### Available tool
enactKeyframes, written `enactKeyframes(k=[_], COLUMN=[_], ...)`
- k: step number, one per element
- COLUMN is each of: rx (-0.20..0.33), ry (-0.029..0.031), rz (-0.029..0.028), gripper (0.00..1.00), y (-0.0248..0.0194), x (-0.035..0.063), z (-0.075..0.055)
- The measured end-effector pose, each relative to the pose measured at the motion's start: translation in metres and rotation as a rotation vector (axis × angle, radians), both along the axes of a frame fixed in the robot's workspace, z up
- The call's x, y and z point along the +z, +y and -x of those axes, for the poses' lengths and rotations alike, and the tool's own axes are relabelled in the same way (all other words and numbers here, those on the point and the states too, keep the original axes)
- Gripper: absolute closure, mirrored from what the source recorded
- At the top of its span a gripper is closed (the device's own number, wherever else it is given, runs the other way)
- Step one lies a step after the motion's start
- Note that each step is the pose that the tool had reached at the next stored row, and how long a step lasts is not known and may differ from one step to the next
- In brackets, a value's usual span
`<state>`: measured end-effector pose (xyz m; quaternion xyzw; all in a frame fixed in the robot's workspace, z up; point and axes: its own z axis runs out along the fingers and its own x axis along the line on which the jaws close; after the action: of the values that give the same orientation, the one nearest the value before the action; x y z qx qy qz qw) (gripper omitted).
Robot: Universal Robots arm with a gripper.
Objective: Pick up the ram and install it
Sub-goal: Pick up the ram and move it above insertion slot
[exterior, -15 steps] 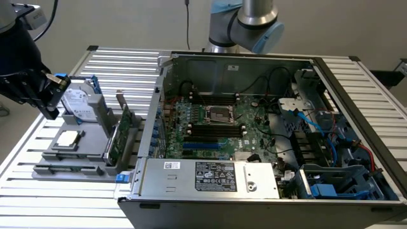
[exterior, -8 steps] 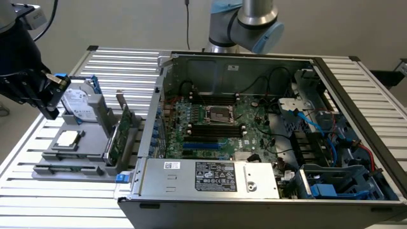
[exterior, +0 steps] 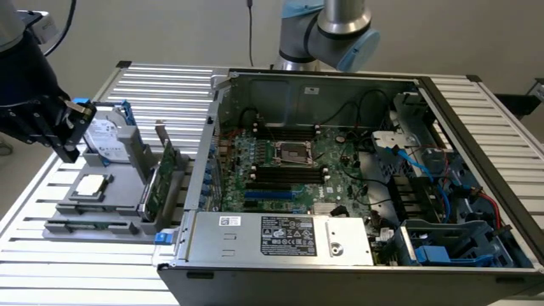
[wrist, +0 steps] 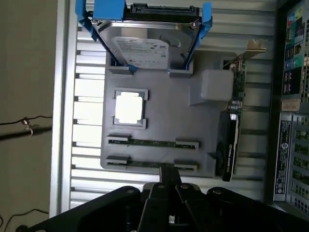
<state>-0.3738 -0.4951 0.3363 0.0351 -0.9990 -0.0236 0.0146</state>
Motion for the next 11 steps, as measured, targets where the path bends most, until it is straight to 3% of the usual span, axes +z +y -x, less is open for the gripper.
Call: enactKeyframes(k=[11], rx=[0.200], ry=[-0.0001], rz=[-0.0001], gripper=[0.89], y=[0.0000], x=[-0.0062], z=[0.0000])
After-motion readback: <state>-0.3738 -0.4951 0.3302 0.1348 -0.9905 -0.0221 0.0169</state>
